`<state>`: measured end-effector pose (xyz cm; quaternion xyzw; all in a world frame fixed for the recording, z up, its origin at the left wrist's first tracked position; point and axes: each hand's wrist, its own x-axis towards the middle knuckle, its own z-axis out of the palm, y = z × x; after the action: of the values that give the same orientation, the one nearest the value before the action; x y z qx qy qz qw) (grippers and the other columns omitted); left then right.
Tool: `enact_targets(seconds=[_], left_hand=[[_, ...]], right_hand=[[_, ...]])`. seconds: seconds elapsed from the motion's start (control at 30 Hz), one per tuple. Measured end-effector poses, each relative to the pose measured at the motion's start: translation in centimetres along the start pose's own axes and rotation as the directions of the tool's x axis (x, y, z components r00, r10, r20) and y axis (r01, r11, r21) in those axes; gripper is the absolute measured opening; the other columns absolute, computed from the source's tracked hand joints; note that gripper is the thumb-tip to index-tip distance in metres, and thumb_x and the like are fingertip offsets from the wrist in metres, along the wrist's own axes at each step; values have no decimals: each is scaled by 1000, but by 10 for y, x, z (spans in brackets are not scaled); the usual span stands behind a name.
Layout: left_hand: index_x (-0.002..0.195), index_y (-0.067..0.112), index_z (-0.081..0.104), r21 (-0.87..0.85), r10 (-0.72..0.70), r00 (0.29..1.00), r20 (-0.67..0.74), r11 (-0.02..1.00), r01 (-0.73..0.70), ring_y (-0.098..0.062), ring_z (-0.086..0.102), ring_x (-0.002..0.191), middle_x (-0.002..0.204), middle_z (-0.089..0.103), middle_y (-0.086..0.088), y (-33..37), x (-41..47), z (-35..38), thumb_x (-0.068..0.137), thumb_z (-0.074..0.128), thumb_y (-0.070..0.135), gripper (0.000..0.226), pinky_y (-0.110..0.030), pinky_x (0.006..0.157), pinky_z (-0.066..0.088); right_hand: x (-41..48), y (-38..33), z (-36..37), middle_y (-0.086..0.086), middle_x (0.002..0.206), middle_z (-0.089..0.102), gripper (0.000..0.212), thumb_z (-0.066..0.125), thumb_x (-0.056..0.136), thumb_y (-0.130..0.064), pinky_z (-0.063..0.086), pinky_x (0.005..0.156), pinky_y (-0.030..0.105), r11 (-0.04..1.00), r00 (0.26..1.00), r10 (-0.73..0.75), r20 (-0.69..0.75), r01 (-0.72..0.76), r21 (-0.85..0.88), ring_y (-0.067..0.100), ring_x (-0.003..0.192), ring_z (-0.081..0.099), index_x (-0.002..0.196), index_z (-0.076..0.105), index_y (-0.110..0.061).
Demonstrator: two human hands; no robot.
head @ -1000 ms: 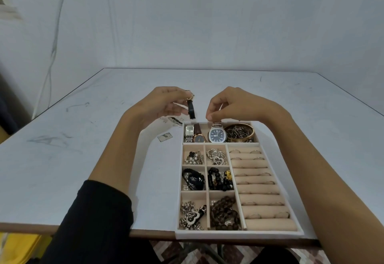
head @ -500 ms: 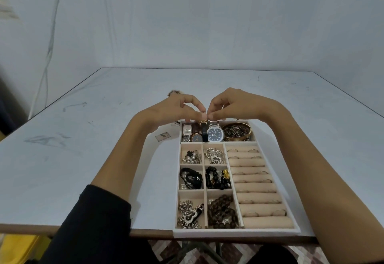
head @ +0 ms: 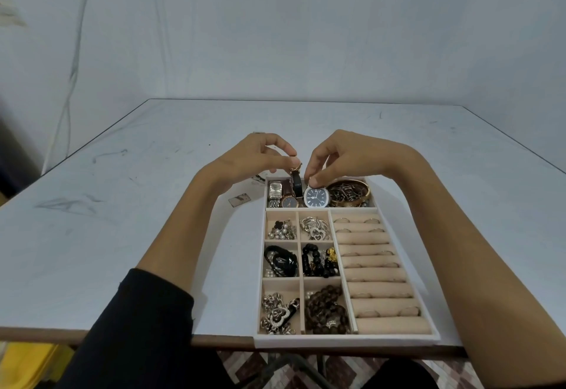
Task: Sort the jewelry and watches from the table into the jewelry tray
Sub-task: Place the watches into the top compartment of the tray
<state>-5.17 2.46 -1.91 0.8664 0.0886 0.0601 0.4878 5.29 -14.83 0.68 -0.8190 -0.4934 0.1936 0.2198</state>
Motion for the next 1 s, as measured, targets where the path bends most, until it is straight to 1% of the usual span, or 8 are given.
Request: enact_targets(seconds=[0.13,0.27,0.37,0.53,0.63,0.73,0.87,1.0], left_hand=[[100,18,67,8,-9,1000,20,1000,9,-9,62,86,86,73,3,-4,2,-2,80,74,34,26,-25,86,43],[101,17,68,23,-5,998,67,1000,4,-11,67,98,100,74,-3,-7,3,0,79,75,32,28,-24,94,45],[103,16,68,9,7,997,83,1000,-8,-7,68,92,101,73,-4,-7,3,0,80,75,29,27,-20,90,46],[104,15,68,-24,23,996,89,999,-21,-2,67,84,94,72,2,-9,5,-1,81,75,23,26,-10,76,47],[107,14,67,-36,24,996,89,999,-21,-2,67,86,94,72,3,-11,6,-1,82,74,21,27,-8,77,49],[107,13,67,-55,37,996,87,998,-32,-4,67,88,95,72,2,-12,7,-1,82,73,19,27,-11,82,50],[107,13,68,-73,59,995,81,996,-53,-8,67,94,96,70,0,-11,8,3,82,73,18,27,-21,93,50],[106,12,68,-81,62,996,67,995,-56,-8,67,90,93,71,0,-9,7,4,81,73,18,26,-20,92,49]], right_hand=[[-4,-2,-1,-20,66,66,18,75,80,-24,39,66,18,999,1000,26,15,-25,-33,-8,66,58,97,74,-18],[-5,-4,-1,-18,77,64,19,77,78,-26,39,67,19,998,999,29,13,-29,-60,-2,74,57,96,73,-22],[-4,-2,-1,-16,85,66,17,77,78,-26,40,69,20,998,1000,23,18,-22,-54,3,79,58,94,73,-25],[-4,-1,-2,-14,87,67,15,77,78,-21,46,73,24,1000,1000,5,18,-4,-31,10,81,59,92,72,-25],[-4,1,-2,-9,94,69,16,76,79,-19,48,76,28,1000,1000,-4,25,5,-19,14,83,61,94,71,-24],[-3,2,-2,-9,96,69,17,76,80,-18,48,77,28,1000,999,-10,36,10,-22,16,85,62,95,71,-23],[-2,4,-3,-7,99,69,17,75,80,-20,48,81,31,1000,999,-4,32,5,-23,23,91,64,96,72,-22],[-2,3,-2,-12,92,68,16,76,80,-21,48,81,30,1000,1000,-3,30,3,-23,23,92,64,95,72,-23]])
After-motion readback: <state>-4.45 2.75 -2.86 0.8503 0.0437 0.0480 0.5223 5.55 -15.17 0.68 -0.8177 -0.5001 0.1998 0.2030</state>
